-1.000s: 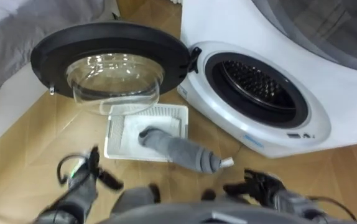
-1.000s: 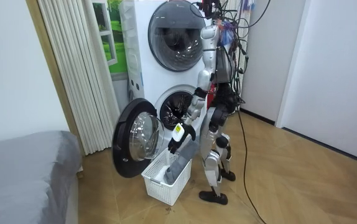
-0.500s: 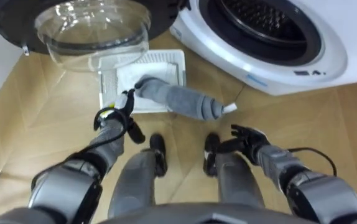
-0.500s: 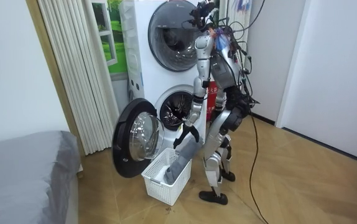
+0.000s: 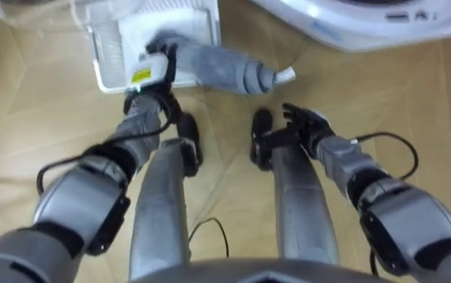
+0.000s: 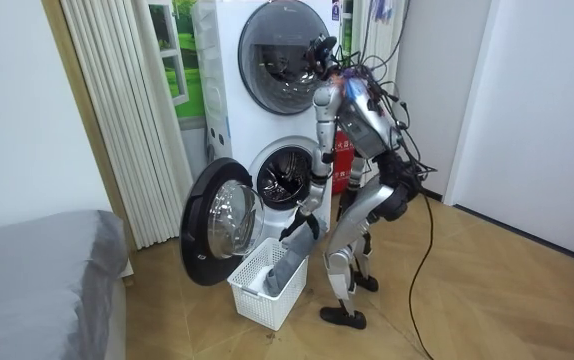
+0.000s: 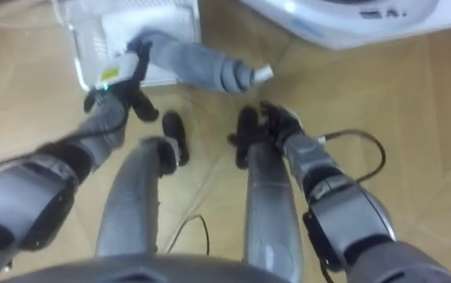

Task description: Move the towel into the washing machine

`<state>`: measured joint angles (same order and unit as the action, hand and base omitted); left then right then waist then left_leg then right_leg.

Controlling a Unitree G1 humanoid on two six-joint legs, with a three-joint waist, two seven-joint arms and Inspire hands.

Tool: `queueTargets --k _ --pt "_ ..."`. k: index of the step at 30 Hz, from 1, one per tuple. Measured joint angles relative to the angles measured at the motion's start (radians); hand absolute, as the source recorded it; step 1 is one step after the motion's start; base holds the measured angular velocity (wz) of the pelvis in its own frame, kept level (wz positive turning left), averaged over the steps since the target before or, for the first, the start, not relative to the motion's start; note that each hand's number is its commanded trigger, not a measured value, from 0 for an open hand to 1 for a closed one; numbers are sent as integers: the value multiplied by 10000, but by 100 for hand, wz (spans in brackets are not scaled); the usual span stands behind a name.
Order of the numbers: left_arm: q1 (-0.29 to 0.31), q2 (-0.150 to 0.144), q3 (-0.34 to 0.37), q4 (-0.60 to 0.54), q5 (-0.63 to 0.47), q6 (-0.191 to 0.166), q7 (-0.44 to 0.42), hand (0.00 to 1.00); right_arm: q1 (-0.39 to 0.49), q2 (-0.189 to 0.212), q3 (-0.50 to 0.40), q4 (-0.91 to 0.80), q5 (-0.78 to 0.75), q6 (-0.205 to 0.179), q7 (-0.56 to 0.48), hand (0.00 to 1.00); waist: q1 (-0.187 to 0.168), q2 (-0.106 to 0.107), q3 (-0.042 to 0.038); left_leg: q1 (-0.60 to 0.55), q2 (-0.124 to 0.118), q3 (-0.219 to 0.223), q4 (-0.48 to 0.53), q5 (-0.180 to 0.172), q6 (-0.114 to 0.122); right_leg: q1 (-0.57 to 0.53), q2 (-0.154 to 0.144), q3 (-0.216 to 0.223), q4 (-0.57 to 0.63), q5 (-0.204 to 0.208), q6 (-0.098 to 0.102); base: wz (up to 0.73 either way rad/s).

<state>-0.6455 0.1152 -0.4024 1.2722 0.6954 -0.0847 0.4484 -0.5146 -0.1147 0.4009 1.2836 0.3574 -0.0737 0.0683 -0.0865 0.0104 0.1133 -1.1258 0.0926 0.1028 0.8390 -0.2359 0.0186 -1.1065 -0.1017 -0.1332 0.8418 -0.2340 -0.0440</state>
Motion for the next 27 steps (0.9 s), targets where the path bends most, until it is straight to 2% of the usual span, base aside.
queueTargets --k 4,7,13,17,22,27 --pt "-366 13 -342 1 66 -30 345 0 -244 -101 111 5 271 -108 70 0 -175 -3 5 -800 21 14 645 -154 -5 -897 38 199 734 -168 14 -3" --pt "-635 -28 -488 -5 197 -131 694 0 -277 -55 192 -24 393 -328 94 0 -215 3 15 -1391 203 -12 1180 -328 -19 -1437 181 212 1084 -211 -23 -17" --pt "-885 -32 -964 -33 400 -599 1156 0 -323 -69 385 -99 805 -791 101 0 -317 7 23 -1898 193 -114 1672 -550 -76 -1960 212 278 1563 -379 -25 -1" --pt "-1062 126 -1126 -15 406 -699 1301 0 -336 -62 517 -418 1083 -889 153 0 -511 7 24 -2336 193 -245 1943 -611 -62 -2351 281 336 1743 -406 -25 -6" --pt "-1365 63 -1138 -7 408 -740 1300 0 -357 -68 585 -573 1098 -920 207 0 -574 -10 34 -2450 193 -253 2057 -703 -60 -2465 303 377 1840 -462 -5 -2" --pt "-1667 62 -1317 -6 405 -825 1300 0 -538 60 804 -438 1097 -1008 221 0 -697 -167 129 -2457 197 -261 2057 -750 -76 -2472 330 345 1822 -483 -4 0"
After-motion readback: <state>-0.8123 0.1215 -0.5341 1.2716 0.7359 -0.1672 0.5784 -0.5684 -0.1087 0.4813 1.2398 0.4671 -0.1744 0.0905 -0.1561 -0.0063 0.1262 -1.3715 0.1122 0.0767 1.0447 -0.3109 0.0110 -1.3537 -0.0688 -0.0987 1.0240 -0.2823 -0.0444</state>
